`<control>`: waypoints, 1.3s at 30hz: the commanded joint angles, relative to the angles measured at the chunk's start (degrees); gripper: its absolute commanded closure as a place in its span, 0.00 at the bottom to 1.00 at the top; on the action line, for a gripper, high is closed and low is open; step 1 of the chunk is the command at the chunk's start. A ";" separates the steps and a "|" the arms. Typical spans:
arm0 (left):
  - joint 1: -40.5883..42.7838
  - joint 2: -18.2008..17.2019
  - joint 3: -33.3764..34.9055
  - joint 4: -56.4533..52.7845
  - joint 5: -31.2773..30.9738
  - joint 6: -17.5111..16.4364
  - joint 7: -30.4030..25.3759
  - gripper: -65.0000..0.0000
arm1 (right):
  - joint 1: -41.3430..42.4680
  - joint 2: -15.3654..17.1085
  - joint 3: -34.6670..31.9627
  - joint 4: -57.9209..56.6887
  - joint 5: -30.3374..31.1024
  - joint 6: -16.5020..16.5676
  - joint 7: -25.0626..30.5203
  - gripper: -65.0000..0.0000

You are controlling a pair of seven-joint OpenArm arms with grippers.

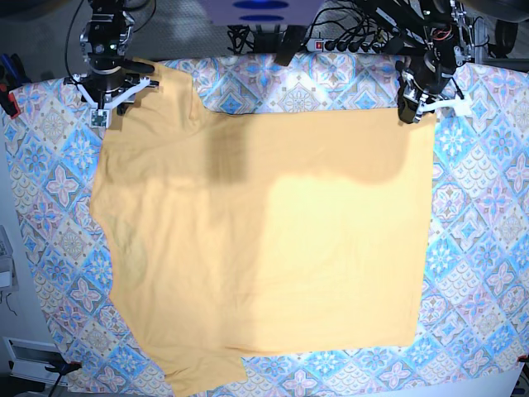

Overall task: Fold the T-shirt properly
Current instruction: 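Lower the right gripper onto the other shoulder corner and grasp it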

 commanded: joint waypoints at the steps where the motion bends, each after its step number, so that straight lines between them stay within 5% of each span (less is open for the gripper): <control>1: 0.19 -0.61 -0.23 0.49 0.30 0.08 -0.13 1.00 | -0.52 0.27 0.33 0.09 0.12 -0.27 0.38 0.69; 24: -0.08 -0.61 -0.23 0.40 0.30 0.08 -0.21 1.00 | -0.43 0.19 -6.97 -4.31 0.39 -0.18 0.29 0.69; 27: -0.08 -0.61 -0.23 0.40 0.30 0.08 -0.21 1.00 | 0.36 0.19 -6.88 -4.31 0.39 0.44 0.11 0.77; 31: -0.08 -0.61 -0.23 0.40 0.30 0.08 -0.21 1.00 | 1.68 0.19 -5.38 -4.39 0.56 7.29 0.03 0.99; 39: 0.54 -2.02 -0.23 0.40 0.30 0.08 -0.21 1.00 | -1.93 0.19 1.74 -1.14 9.79 8.26 0.03 0.99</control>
